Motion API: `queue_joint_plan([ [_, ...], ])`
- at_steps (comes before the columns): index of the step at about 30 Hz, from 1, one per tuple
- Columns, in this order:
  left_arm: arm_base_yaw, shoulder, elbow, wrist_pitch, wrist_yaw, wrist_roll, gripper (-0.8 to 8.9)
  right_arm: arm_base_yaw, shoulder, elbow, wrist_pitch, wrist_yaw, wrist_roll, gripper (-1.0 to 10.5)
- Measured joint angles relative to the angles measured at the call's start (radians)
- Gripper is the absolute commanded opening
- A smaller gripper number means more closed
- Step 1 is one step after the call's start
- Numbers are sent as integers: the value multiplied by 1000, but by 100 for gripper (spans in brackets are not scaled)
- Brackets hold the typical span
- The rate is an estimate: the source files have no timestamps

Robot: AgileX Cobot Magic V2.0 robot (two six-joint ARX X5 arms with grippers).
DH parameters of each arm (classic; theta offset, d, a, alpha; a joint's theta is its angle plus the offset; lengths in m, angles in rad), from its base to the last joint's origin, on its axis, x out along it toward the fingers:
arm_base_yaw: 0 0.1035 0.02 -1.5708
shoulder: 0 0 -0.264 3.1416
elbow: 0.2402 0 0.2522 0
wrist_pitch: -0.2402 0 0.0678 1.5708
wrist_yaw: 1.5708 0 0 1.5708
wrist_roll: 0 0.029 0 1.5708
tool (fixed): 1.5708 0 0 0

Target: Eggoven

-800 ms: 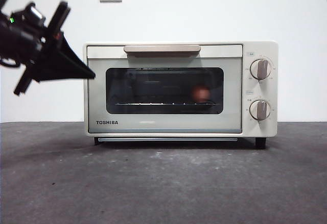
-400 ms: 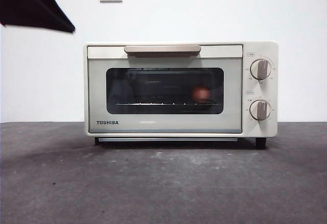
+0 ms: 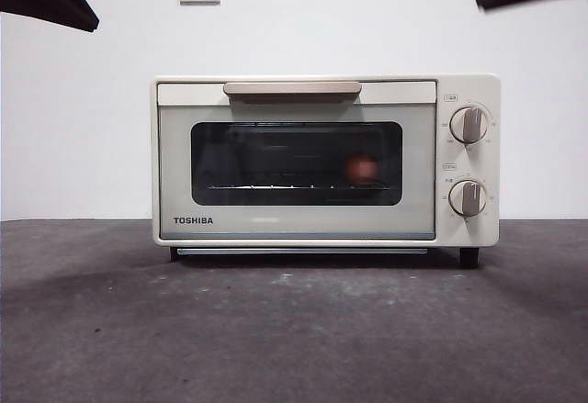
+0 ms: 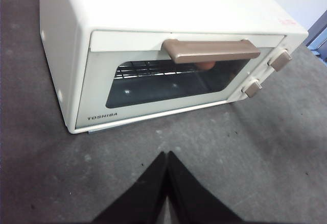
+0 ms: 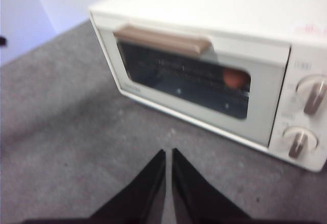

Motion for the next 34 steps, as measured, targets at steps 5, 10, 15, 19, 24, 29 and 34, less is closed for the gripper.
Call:
queue_joint_plan([
  [5, -4, -1, 0, -9, 0, 0, 7, 0, 3, -11, 10, 45, -1, 4],
  [10, -4, -1, 0, -8, 0, 0, 7, 0, 2, -11, 10, 52, -3, 4],
  [15, -4, -1, 0, -8, 0, 0, 7, 0, 2, -11, 10, 52, -3, 4],
  [19, -4, -1, 0, -8, 0, 0, 7, 0, 2, -11, 10, 52, -4, 4],
  [24, -4, -1, 0, -8, 0, 13, 7, 0, 2, -11, 11, 52, -3, 4],
  [29, 13, -11, 0, 27, -72, 130, 7, 0, 2, -11, 11, 52, -4, 4],
  [34, 144, -113, -28, 120, -146, 227, 7, 0, 1, -11, 11, 52, -4, 4],
])
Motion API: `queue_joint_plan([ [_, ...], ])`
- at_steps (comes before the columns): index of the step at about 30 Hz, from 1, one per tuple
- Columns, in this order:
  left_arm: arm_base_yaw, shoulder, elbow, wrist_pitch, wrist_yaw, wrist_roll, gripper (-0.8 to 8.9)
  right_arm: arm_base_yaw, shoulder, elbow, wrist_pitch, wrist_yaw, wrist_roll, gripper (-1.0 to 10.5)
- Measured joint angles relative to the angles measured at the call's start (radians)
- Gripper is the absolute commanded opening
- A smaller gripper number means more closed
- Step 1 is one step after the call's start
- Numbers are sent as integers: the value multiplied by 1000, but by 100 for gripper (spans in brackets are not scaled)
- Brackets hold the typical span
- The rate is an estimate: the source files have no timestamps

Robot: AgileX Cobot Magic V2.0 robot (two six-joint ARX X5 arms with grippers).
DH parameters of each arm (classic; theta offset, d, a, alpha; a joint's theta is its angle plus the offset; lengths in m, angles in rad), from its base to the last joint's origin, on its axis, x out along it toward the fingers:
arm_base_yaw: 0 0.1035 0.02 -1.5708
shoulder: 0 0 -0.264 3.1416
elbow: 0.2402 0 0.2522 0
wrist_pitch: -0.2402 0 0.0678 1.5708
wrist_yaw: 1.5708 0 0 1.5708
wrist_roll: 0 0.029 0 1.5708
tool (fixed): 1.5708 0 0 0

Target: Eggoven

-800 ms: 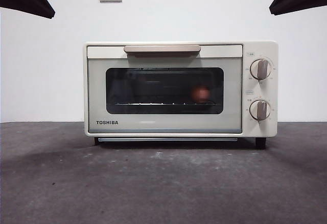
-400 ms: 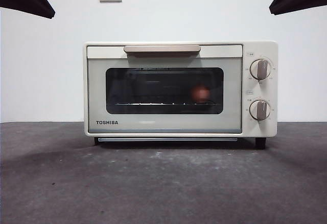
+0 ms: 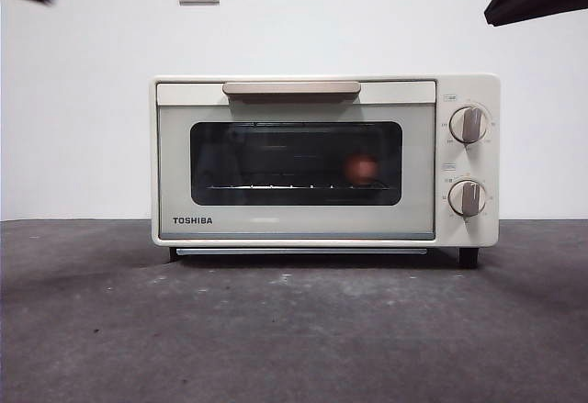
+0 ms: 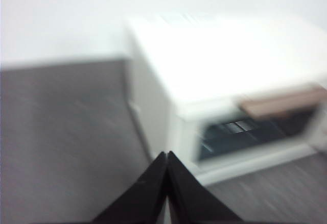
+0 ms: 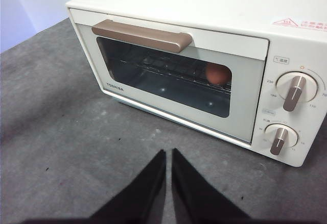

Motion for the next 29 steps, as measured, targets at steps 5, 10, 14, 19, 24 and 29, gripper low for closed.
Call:
queue_joint_plan([
  [5, 147, -186, -129, 91, -3, 57, 7, 0, 0, 0, 0, 0, 0, 4],
  [10, 258, -343, -265, 147, -4, 92, 7, 0, 0, 0, 0, 0, 0, 4],
  [14, 299, -423, -388, 147, -4, 100, 7, 0, 0, 0, 0, 0, 0, 4],
  [19, 304, -510, -527, 139, -4, 102, 7, 0, 0, 0, 0, 0, 0, 4],
  [24, 304, -581, -609, 126, -4, 102, 7, 0, 0, 0, 0, 0, 0, 4],
  [29, 304, -657, -669, 95, -4, 102, 7, 0, 0, 0, 0, 0, 0, 4],
])
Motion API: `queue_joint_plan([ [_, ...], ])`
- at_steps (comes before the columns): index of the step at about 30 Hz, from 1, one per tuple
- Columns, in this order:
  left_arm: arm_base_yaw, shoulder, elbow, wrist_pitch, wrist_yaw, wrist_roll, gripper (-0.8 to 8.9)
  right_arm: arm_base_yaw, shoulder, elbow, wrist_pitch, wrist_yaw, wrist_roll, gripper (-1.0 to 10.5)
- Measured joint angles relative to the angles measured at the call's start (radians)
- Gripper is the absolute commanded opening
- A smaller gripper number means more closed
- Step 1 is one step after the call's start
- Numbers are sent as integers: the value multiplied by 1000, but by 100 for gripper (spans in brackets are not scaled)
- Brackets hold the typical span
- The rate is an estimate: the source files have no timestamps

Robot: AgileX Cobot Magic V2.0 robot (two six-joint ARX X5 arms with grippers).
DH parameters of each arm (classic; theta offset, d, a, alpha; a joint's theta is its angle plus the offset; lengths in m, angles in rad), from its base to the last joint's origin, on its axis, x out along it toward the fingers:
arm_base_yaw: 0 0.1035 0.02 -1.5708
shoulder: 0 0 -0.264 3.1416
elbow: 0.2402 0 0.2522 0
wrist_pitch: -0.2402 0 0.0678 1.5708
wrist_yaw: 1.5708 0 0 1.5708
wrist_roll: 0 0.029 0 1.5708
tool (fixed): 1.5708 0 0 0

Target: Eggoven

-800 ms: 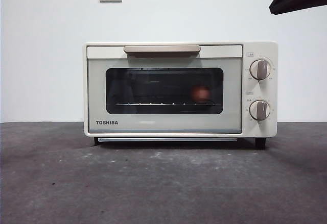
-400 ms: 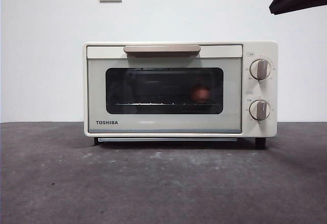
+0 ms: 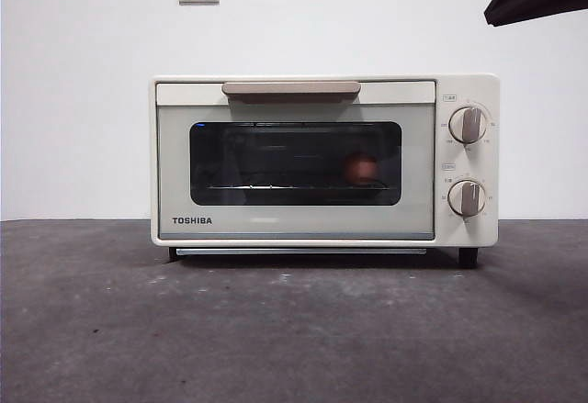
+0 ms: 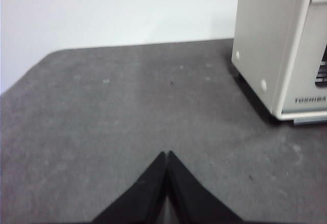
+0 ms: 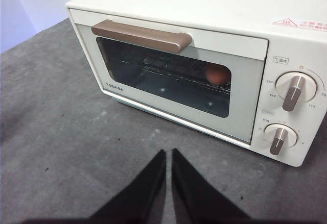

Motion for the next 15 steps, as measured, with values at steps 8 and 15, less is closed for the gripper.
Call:
queue_joint_plan([
  [8, 0, -45, -4, -66, 0, -6, 7, 0, 0, 0, 1, 0, 0, 4],
  [15, 0, -44, -4, -66, 0, -39, 7, 0, 0, 0, 6, 0, 0, 4],
])
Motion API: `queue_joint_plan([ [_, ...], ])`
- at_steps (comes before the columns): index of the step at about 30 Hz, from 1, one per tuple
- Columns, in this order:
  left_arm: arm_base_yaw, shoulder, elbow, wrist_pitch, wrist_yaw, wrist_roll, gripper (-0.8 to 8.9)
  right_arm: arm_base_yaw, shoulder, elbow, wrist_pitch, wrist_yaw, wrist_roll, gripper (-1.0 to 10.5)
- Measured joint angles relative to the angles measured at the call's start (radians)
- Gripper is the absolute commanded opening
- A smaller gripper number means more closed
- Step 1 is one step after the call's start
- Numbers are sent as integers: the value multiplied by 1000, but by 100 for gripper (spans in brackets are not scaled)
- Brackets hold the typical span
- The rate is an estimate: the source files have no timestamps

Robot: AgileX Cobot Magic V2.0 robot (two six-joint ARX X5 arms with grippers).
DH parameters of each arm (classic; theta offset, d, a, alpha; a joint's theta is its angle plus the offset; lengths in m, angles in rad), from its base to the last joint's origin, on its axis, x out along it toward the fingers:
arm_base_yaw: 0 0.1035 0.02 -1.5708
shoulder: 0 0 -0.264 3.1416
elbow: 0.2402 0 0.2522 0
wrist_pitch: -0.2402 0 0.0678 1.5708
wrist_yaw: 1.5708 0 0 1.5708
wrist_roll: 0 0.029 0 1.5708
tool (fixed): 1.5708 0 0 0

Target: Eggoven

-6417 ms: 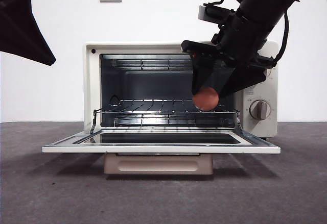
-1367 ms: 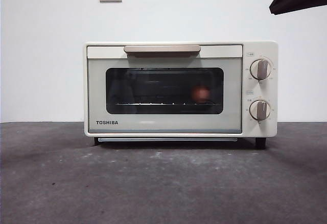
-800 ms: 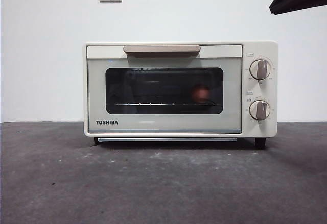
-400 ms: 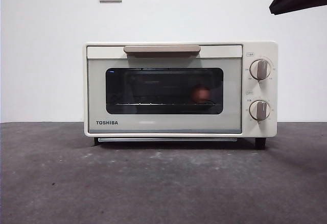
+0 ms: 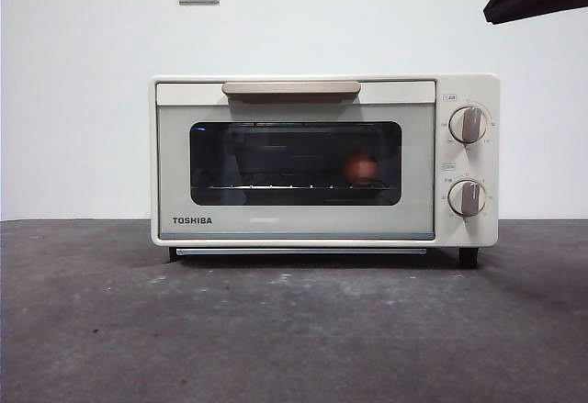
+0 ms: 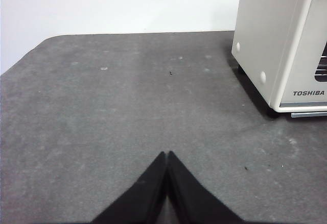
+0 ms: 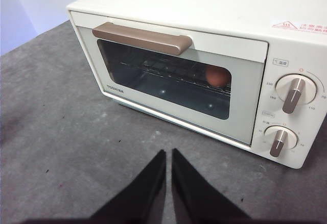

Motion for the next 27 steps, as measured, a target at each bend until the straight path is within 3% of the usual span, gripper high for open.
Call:
queue_joint_plan([
  [18, 0, 0, 0, 0, 0, -7, 7, -18, -7, 0, -2, 22, -26, 4],
  [22, 0, 0, 0, 0, 0, -7, 7, -138, -70, -9, 3, 21, -81, 4],
  [27, 0, 0, 0, 0, 0, -7, 7, -353, -161, -91, 70, -77, -111, 4],
])
